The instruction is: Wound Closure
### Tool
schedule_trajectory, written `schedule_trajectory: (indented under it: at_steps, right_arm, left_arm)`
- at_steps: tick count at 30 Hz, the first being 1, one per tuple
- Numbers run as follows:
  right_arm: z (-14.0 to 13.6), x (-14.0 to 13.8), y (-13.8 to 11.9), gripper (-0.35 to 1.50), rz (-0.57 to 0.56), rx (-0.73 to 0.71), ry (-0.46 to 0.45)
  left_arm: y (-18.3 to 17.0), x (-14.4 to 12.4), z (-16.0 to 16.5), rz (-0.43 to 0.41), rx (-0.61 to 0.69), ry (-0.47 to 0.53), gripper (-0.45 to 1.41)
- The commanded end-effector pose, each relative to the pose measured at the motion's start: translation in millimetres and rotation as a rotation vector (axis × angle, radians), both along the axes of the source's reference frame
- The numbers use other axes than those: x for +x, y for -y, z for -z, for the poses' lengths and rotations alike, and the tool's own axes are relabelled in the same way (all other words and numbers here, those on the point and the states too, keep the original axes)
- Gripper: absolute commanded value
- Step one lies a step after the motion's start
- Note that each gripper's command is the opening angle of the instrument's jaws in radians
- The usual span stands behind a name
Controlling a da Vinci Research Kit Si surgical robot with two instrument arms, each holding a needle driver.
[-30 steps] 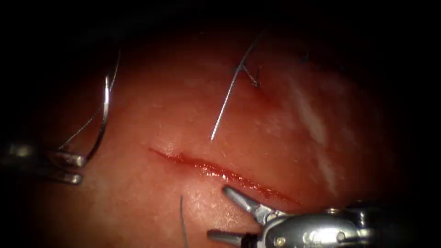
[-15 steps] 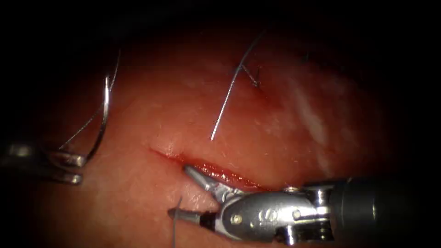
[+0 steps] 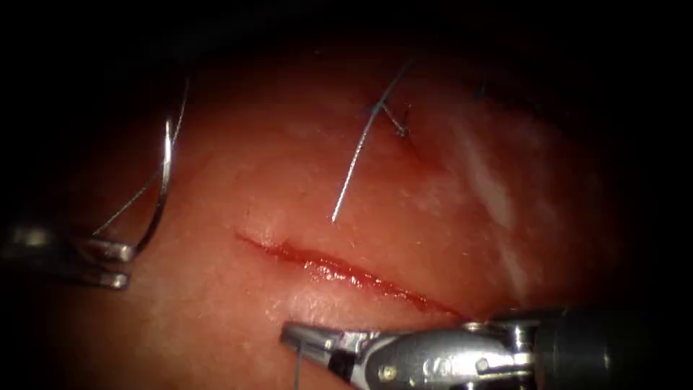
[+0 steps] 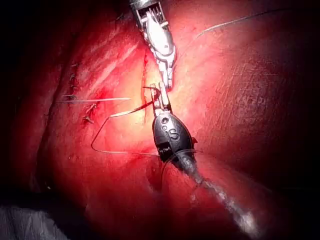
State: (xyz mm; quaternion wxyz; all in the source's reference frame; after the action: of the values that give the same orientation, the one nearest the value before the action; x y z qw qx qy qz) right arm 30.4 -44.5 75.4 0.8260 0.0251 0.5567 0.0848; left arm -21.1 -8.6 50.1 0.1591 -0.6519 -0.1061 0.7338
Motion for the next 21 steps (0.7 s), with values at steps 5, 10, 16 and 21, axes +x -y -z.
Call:
schedule_trajectory:
  at_steps: [5,10,16,21]
  right_arm:
    - [2.4,-3.4,3.7,-0.35,0.001,-0.010,0.016]
    - [4.8,-6.3,6.3,-0.35,0.007,-0.011,0.018]
    - [7.2,-8.1,8.7,-0.35,0.007,-0.011,0.014]
    - [8.5,-8.6,9.7,-0.35,0.013,-0.011,0.011]
  left_arm:
    - [0.1,-0.4,-0.7,0.000,-0.001,0.001,-0.45]
    - [0.2,-0.5,-0.6,0.001,-0.001,0.000,-0.45]
    - [0.2,-0.6,-0.6,0.003,-0.001,-0.001,-0.45]
    - [0.2,-0.6,-0.6,0.003,-0.001,-0.001,-0.45]
